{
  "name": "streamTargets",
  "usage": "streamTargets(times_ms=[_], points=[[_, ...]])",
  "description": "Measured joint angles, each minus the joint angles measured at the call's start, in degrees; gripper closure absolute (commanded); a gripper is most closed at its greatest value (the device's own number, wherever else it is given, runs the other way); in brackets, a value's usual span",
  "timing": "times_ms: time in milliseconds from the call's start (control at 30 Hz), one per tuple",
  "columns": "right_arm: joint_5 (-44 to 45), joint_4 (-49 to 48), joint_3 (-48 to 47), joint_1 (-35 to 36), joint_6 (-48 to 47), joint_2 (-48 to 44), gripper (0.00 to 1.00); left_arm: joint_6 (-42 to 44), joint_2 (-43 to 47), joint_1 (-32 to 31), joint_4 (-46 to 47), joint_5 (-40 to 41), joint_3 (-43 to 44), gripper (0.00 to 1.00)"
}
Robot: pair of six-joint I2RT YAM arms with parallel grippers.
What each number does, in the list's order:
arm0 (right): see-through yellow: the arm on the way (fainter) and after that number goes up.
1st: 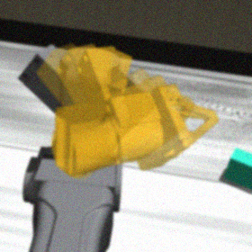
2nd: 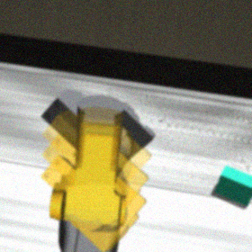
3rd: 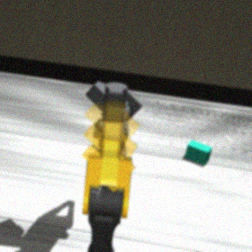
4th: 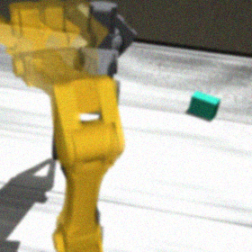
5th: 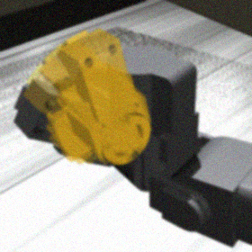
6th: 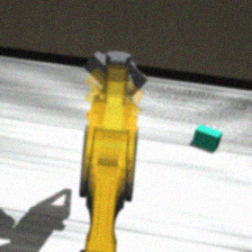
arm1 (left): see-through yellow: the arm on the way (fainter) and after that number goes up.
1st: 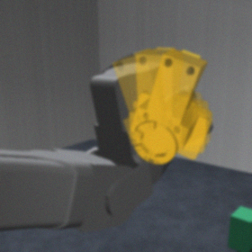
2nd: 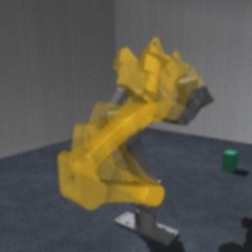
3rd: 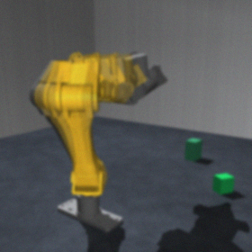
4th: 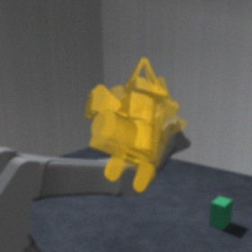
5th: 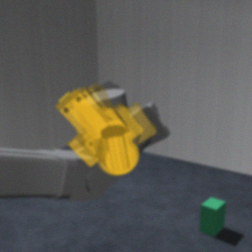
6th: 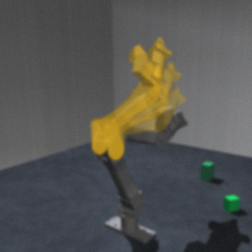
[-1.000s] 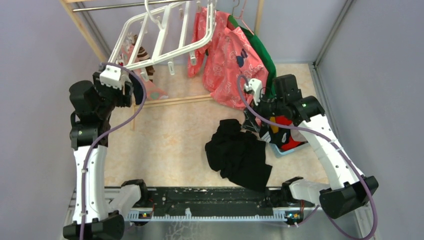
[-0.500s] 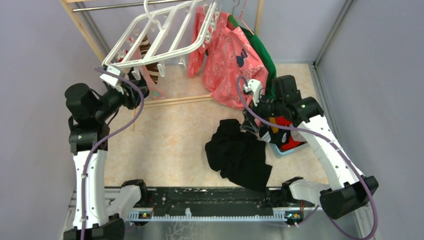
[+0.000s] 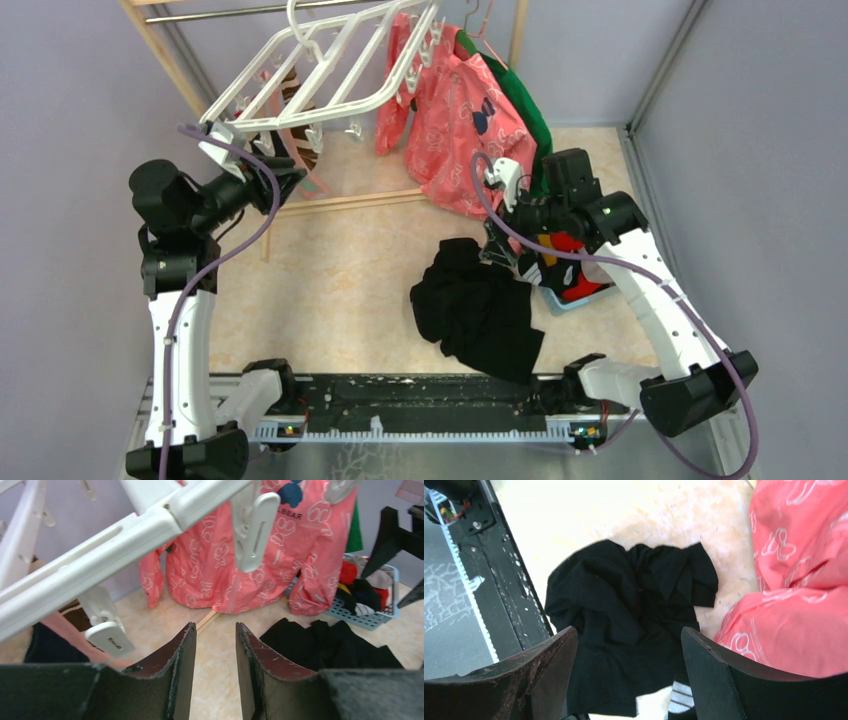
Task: Remove the socks clipped to the hanger
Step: Adjust the hanger on the clothesline.
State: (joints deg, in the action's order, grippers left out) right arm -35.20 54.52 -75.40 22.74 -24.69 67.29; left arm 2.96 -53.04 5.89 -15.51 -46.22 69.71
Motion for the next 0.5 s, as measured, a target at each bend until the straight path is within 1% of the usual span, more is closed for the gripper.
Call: streamTargets(times_ms=[133, 267, 400, 500], points=[[0.1, 0.2, -4.2, 2.6, 0.3, 1.6, 0.25, -2.7, -0.1, -0.3, 0.9, -4.5, 0.0, 0.62], [1.1, -2.6, -9.4, 6.8, 2.1, 3.4, 0.26, -5.1, -0.1, -0.7, 1.8, -8.9, -0.3, 0.61], [2.8, -5.1, -19.1, 11.6, 4.1, 7.9, 0.27, -4.4, 1.4, -0.7, 1.0, -11.0, -1.4, 0.58], [4.2, -7.9, -26.9, 14.9, 5.9, 12.2, 0.27, -1.4, 3.5, 0.0, -2.3, -11.8, -1.4, 0.55]])
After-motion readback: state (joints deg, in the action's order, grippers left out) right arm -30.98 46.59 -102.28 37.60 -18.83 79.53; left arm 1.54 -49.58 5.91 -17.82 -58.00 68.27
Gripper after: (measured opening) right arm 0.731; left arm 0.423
